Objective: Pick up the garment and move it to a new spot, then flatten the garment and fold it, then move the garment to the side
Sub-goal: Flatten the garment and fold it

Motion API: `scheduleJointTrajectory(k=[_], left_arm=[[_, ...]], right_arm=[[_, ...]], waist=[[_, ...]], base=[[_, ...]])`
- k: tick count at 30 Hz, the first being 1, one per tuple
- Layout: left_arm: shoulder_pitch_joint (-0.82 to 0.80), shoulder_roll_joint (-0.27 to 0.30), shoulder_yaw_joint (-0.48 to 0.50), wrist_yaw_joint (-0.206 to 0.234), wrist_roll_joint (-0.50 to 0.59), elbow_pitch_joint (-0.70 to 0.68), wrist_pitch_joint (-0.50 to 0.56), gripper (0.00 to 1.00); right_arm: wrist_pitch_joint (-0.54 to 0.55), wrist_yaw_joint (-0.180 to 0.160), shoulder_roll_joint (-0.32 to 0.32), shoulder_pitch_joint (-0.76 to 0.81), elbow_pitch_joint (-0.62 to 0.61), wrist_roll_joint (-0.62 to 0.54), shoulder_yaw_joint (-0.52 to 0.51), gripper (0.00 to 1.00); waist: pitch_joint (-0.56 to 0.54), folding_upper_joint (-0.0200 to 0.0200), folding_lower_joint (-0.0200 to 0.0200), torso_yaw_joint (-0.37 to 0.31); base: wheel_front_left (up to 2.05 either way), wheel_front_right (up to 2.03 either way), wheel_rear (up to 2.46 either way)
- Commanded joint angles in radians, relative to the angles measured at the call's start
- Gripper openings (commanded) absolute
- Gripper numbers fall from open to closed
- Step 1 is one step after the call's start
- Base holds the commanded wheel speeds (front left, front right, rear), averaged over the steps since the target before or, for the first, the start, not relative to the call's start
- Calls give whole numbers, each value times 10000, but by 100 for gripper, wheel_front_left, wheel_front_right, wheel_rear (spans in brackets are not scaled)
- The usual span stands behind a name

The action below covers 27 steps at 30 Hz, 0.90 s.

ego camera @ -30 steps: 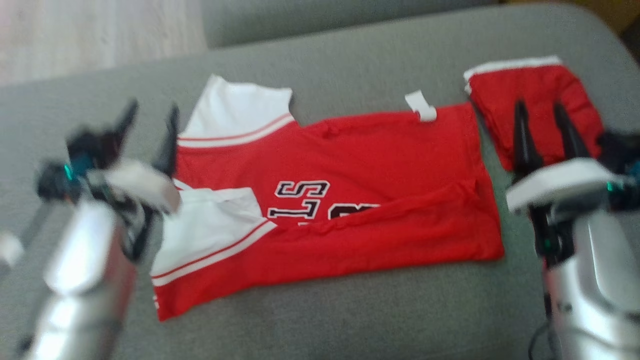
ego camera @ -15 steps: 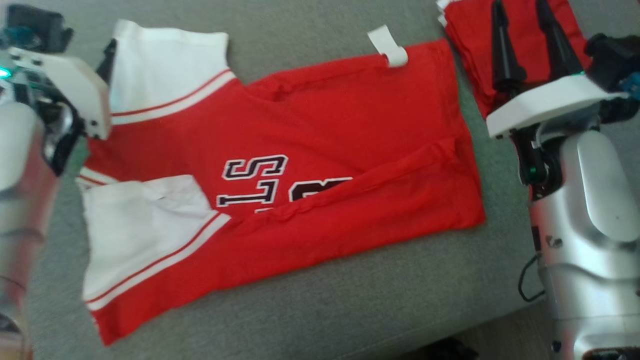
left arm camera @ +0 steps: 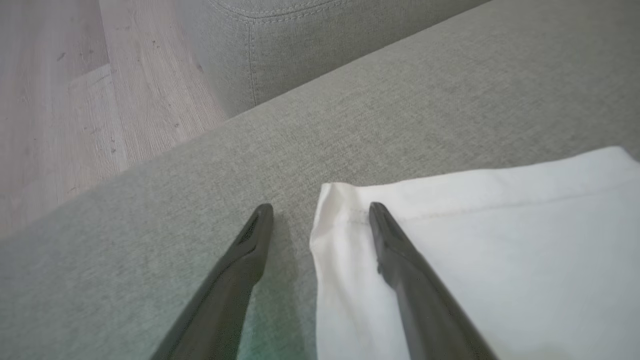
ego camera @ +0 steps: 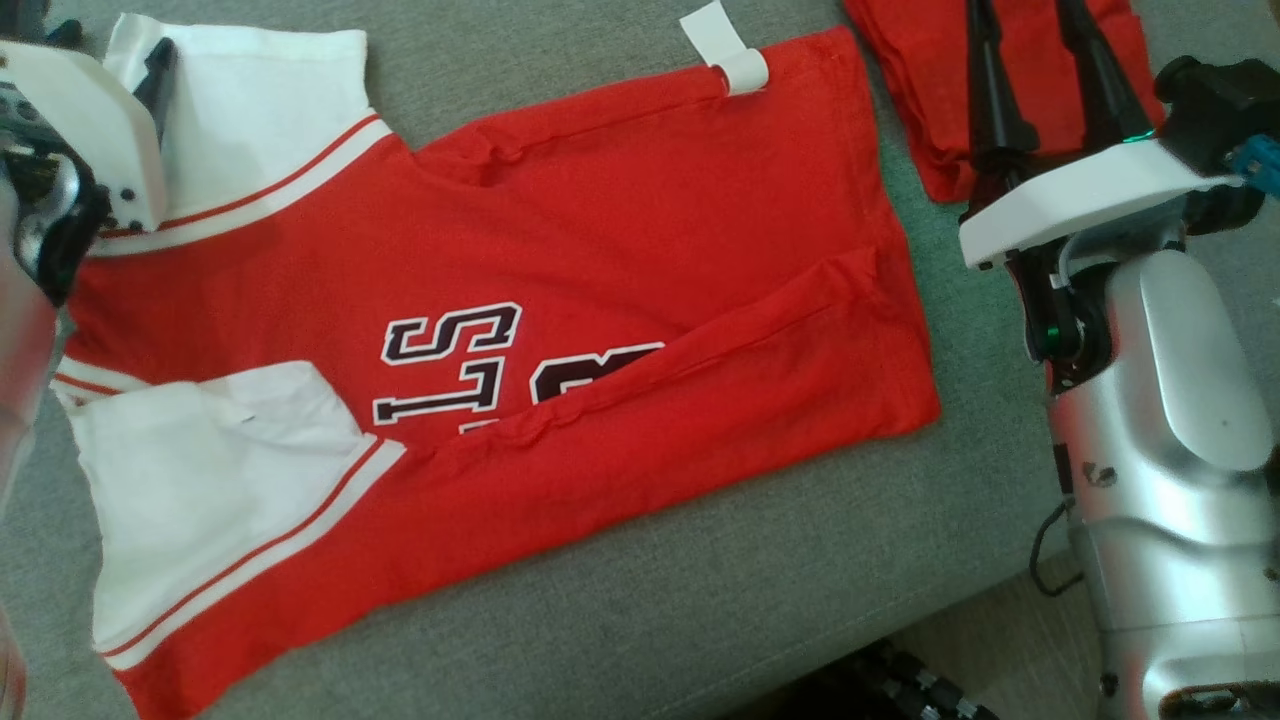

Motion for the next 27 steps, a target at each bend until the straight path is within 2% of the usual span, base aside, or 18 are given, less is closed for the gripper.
scheduleJointTrajectory(k=[1,3,4,5,7,10,16,20,27], left_arm=[[-291,500,129,18,-111,-39,146,100],[-261,424,-1,18,-444,78,454,100],[-226,376,-80,18,-648,87,659,47],[-193,339,-168,18,-849,39,821,0],[-159,326,-334,18,-1188,-143,924,0],[-200,332,-470,18,-1491,-355,510,0],[-229,-23,-791,18,-1640,-840,-1419,0],[-107,-250,-1102,18,-1646,-1241,-2341,0],[373,-258,-1711,18,-1782,-2217,-2909,0]], right_arm=[[-76,-9,-24,-285,-276,63,152,100],[-80,-9,-74,-319,-252,53,116,100],[-77,-9,-105,-337,-236,49,91,100],[-72,-9,-142,-352,-219,50,59,100],[-51,-9,-235,-382,-182,32,-32,100],[35,-9,-395,-425,-102,26,-108,100],[590,-9,-1003,-374,311,612,351,100],[1133,-9,-1623,-276,870,896,831,100],[1876,-9,-2434,-282,2160,1541,1485,100]], waist=[[23,0,0,-30],[24,0,0,-40],[11,0,0,-32],[-9,0,0,-9],[-73,0,0,71],[-243,0,0,271],[-867,0,0,1188],[-1188,0,0,1887],[-1485,0,0,2909]], base=[[0,0,0],[0,0,0],[0,0,0],[0,0,0],[0,0,0],[0,0,0],[0,0,0],[0,0,0],[0,0,0]])
